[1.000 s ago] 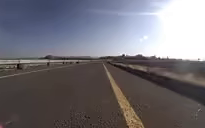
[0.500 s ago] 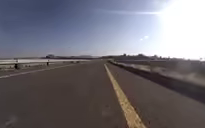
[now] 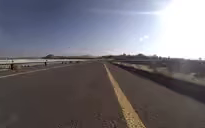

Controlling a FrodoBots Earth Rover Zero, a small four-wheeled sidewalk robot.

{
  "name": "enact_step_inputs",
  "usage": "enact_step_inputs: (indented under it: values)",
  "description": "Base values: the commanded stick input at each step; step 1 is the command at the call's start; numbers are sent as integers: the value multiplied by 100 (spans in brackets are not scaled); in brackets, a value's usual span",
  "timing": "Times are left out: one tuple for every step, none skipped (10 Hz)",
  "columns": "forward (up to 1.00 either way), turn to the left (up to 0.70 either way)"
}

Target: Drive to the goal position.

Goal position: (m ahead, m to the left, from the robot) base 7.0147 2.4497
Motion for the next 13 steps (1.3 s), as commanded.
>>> enact_step_inputs:
  values:
    - [70,0]
    - [70,0]
    - [70,0]
    - [70,0]
    - [70,0]
    - [70,0]
    - [70,0]
    - [70,0]
    - [70,0]
    - [70,0]
    - [70,0]
    - [70,0]
    - [70,0]
